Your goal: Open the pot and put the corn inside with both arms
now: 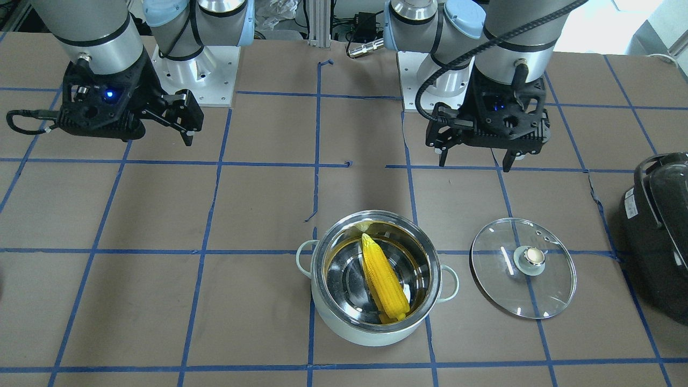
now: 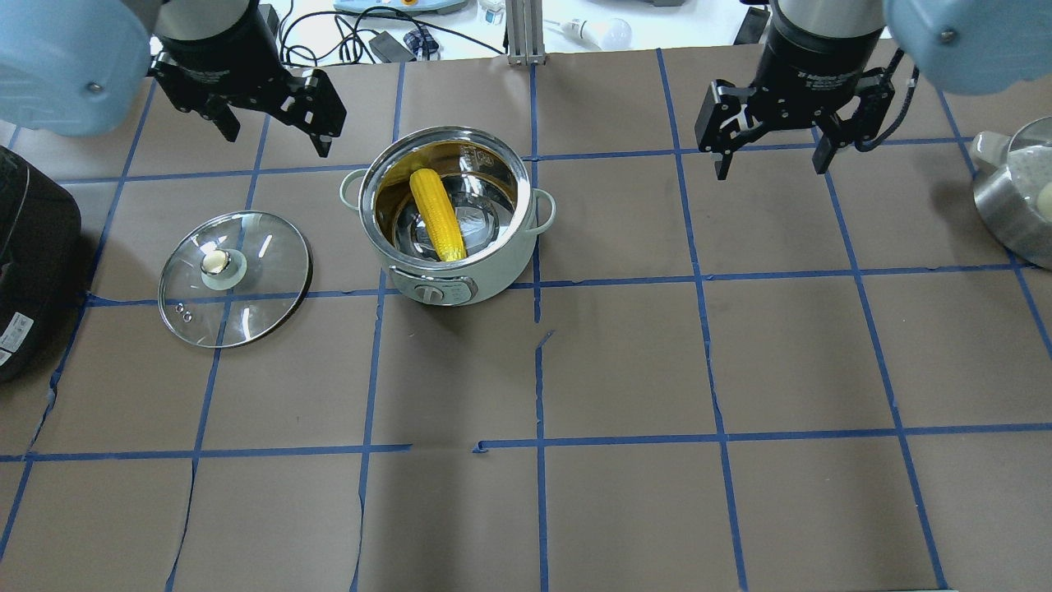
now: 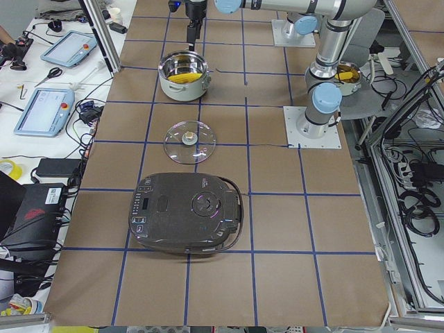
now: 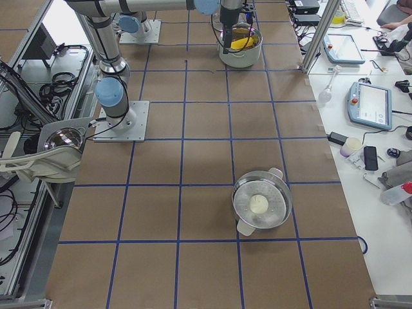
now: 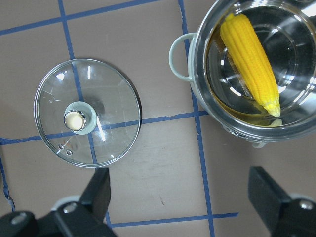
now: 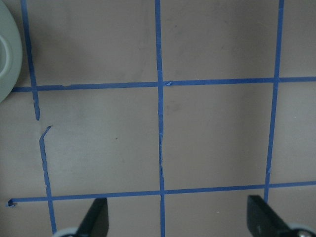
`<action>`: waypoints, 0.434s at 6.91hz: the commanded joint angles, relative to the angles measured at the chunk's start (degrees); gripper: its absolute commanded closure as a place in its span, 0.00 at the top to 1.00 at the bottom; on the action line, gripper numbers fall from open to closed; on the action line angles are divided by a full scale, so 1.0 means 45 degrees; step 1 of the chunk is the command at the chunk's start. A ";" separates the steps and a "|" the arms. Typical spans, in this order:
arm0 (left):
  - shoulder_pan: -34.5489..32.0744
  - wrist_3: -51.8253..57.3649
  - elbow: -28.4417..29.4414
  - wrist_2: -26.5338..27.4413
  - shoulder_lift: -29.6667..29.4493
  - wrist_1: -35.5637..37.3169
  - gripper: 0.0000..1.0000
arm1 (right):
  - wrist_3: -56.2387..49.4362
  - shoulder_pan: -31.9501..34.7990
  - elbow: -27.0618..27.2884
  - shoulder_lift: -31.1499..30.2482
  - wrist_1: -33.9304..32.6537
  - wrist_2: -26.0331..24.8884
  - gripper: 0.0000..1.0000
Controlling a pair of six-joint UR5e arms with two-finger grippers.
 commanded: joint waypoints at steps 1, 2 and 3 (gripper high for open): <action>-0.0247 0.0004 -0.0346 -0.0567 0.0311 0.0004 1.00 | -0.0093 -0.0106 0.0185 -0.0611 0.0342 0.0078 1.00; -0.0170 0.0023 -0.0346 -0.0589 0.0350 0.0023 1.00 | -0.0113 -0.0087 0.0205 -0.0633 0.0323 0.0987 1.00; -0.0072 -0.0228 -0.0327 -0.0744 0.0331 0.0062 1.00 | -0.0075 -0.0029 0.0205 -0.0652 0.0323 0.1035 1.00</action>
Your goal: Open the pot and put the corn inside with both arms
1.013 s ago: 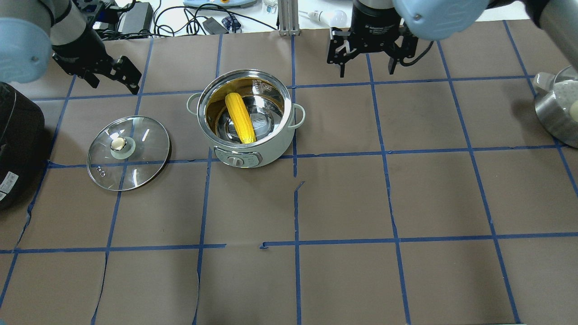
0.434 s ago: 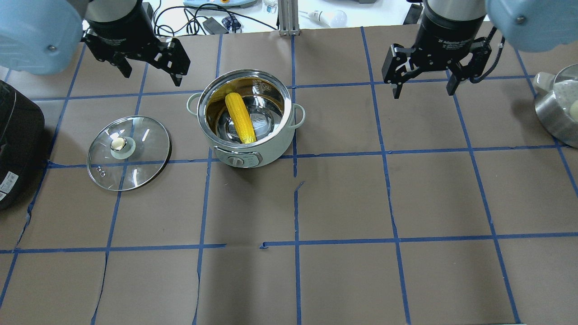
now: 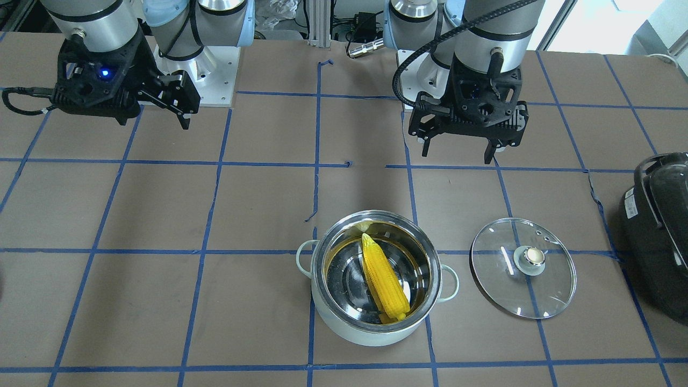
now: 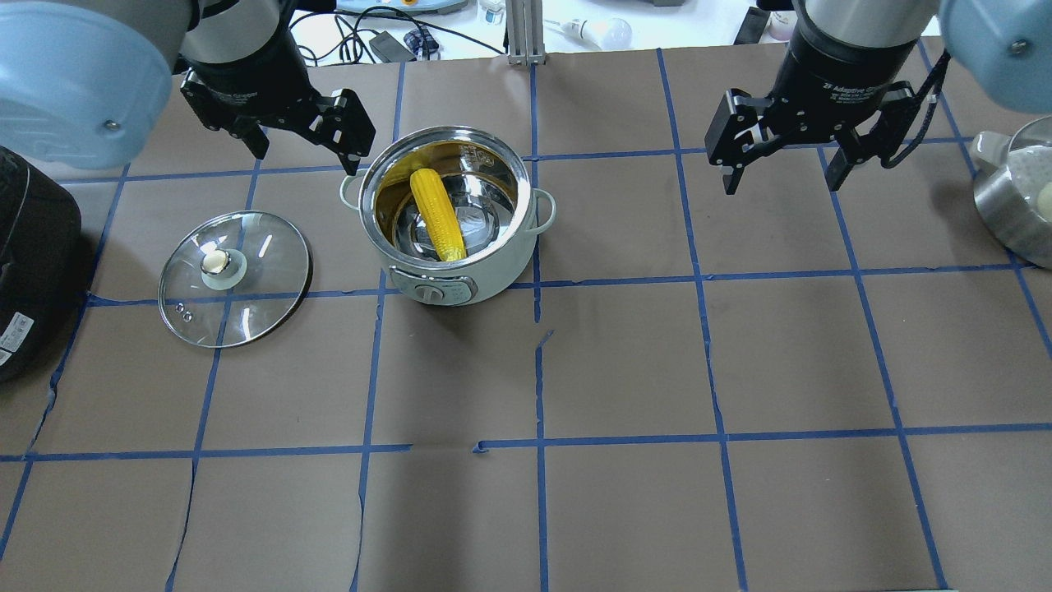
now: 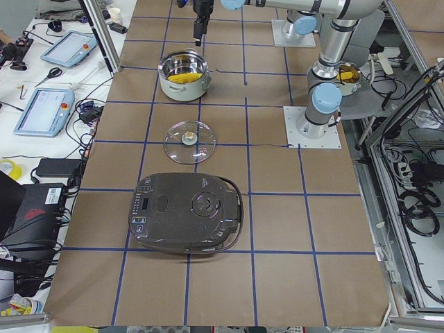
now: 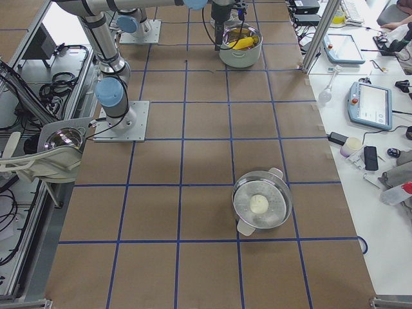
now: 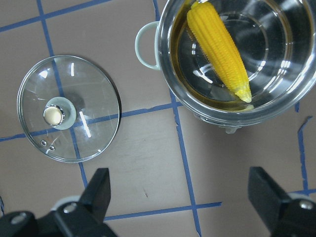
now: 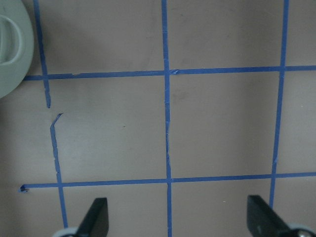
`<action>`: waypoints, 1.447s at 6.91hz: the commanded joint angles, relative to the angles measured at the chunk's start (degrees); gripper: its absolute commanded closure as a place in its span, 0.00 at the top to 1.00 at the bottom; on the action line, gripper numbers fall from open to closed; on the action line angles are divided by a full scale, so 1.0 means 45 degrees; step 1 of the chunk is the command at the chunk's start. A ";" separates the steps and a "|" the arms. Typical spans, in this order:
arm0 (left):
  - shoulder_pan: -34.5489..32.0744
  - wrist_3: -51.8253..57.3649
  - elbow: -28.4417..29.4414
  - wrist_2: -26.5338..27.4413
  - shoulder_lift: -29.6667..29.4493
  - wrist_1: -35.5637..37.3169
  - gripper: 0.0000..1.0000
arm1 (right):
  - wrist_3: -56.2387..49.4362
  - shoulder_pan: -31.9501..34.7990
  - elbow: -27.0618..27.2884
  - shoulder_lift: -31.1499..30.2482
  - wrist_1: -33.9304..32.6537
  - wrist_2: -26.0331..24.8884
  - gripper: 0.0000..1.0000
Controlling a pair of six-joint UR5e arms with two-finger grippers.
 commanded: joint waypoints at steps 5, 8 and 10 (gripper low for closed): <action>0.0443 -0.0929 -0.0042 -0.0546 0.0133 -0.0065 1.00 | 0.0116 0.0085 0.0093 -0.0098 -0.0009 0.0324 1.00; 0.0443 -0.0910 -0.0023 -0.0546 0.0152 -0.0280 1.00 | 0.0155 0.0046 0.0113 -0.0040 0.0049 0.0265 1.00; 0.0462 -0.0890 -0.0042 -0.0507 0.0211 -0.0299 1.00 | 0.0155 0.0026 0.0113 0.0019 0.0030 0.0264 1.00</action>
